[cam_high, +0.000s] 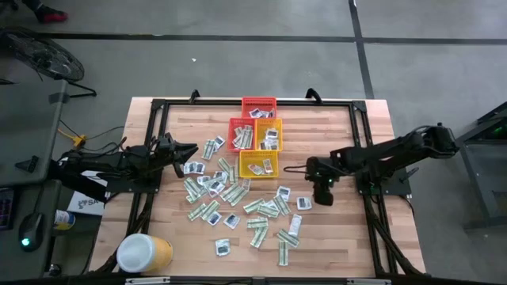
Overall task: Pick & Place First Aid Supplies
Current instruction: Put the towelette pack into the top yellow bin
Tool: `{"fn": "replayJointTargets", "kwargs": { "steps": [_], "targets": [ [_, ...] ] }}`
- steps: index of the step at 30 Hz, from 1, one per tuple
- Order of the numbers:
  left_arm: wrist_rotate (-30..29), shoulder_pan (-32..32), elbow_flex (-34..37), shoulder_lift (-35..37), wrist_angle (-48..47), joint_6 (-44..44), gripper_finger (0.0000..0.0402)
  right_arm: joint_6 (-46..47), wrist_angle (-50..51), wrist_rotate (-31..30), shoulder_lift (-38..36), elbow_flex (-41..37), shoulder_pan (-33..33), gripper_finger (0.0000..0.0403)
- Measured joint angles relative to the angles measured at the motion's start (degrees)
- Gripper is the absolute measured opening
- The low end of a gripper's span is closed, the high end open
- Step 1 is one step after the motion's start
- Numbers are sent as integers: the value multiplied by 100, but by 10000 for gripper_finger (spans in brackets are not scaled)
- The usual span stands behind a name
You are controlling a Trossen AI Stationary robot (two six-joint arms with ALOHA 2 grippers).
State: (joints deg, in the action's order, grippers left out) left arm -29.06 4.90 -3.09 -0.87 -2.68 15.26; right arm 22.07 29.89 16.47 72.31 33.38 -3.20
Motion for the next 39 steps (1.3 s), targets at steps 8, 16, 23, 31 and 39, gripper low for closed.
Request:
{"fn": "replayJointTargets", "kwargs": {
  "steps": [8, 16, 23, 31, 39],
  "targets": [
    [-2, 1, 0, -1, 0, -1, 73, 1240, -1270, 470, 0, -837, 17, 170],
    [-2, -1, 0, -1, 0, 1, 73, 2015, -2511, 619, -7, -1403, 163, 170],
    [-2, 1, 2, 1, 0, -1, 73, 2451, -3068, 712, -11, -1721, 293, 170],
    [-2, -1, 1, 1, 0, 0, 73, 2709, -3233, 684, -7, -1817, 278, 170],
    [-2, 0, 1, 0, 0, 0, 73, 2844, -3305, 697, 0, -1806, 194, 168]
  ]
}}
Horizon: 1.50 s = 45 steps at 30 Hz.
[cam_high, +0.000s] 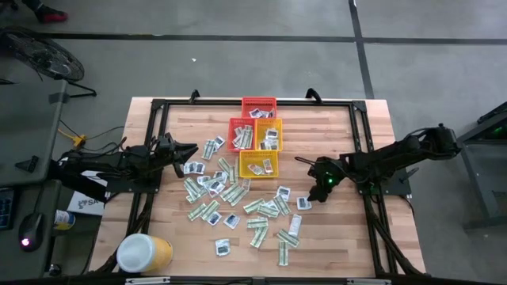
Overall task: Pick & Place First Aid Supplies
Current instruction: Put the towelette pack into the top yellow bin
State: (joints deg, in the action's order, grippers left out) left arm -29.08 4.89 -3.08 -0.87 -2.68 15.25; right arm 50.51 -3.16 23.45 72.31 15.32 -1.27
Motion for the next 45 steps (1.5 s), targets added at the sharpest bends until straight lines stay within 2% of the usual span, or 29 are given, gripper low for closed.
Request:
{"fn": "replayJointTargets", "kwargs": {
  "steps": [15, 28, 33, 41, 45],
  "targets": [
    [0, 0, -2, 1, 0, 2, 73, 68, -59, 187, 35, 2, -104, 145],
    [0, -1, -1, 0, 0, 1, 73, 71, -277, 215, 616, 198, -106, 137],
    [0, -1, -1, -1, 0, 1, 73, 214, -233, 42, 619, 196, -110, 103],
    [0, 0, -2, 0, 0, 2, 73, 262, -203, -117, 634, 186, -108, 14],
    [0, 1, -1, 1, 0, -1, 73, 317, -205, -158, 634, 185, -111, 6]
  ]
}}
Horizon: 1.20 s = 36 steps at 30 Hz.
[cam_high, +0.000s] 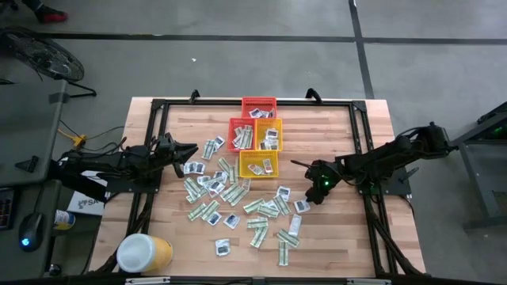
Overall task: Pick & Place First Aid Supplies
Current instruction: Put the towelette pack into the top yellow bin
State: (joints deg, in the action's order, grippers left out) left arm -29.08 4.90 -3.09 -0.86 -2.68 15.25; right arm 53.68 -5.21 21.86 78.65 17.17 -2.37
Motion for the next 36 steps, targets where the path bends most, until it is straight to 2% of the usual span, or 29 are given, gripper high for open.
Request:
{"fn": "replayJointTargets", "kwargs": {
  "steps": [9, 13, 21, 28, 36],
  "targets": [
    [0, 0, 1, 0, 0, 2, 73, -2, -262, 12, -46, 13, 1, 1],
    [-2, -1, 0, 0, 0, 2, 73, -119, -240, -135, -200, 146, 13, 1],
    [-2, 0, 1, 0, 0, 2, 73, -281, -26, 9, -457, 504, 9, 0],
    [0, -1, 1, -1, 0, 1, 73, -636, 623, 9, -676, 1070, 61, 0],
    [0, -2, -1, 0, 0, 2, 73, -1283, 1573, -323, -713, 2069, 602, 0]
  ]
}}
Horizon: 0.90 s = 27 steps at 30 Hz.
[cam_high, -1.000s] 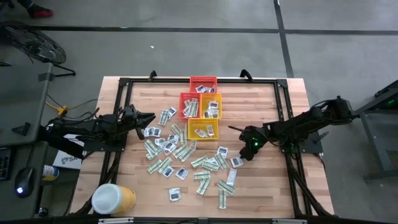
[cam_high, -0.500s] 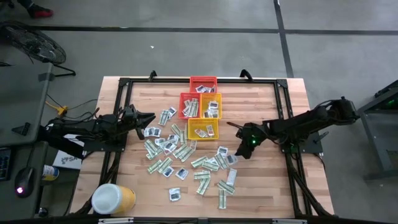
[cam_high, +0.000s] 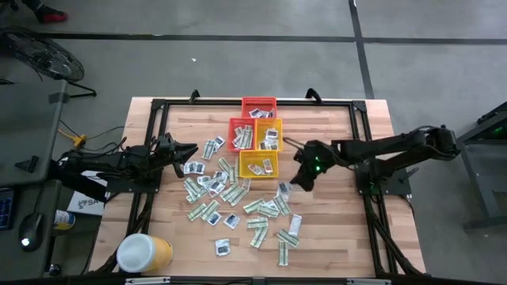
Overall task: Pick & Place First Aid Supplies
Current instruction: Put the towelette pack into the top yellow bin
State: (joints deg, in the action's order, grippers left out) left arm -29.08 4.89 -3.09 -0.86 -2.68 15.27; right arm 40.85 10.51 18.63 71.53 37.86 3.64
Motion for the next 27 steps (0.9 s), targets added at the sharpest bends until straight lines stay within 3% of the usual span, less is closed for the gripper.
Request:
{"fn": "replayJointTargets", "kwargs": {
  "steps": [7, 18, 27],
  "targets": [
    [0, 1, 1, -1, 0, -2, 73, -99, 382, -713, 4, 581, 587, 0],
    [0, 0, 0, 0, 0, -1, 73, 801, -98, -2287, 513, 678, 1225, 0],
    [4, 2, 0, -2, 0, -2, 73, 1576, -1119, -2455, 1305, 678, 1566, 0]
  ]
}}
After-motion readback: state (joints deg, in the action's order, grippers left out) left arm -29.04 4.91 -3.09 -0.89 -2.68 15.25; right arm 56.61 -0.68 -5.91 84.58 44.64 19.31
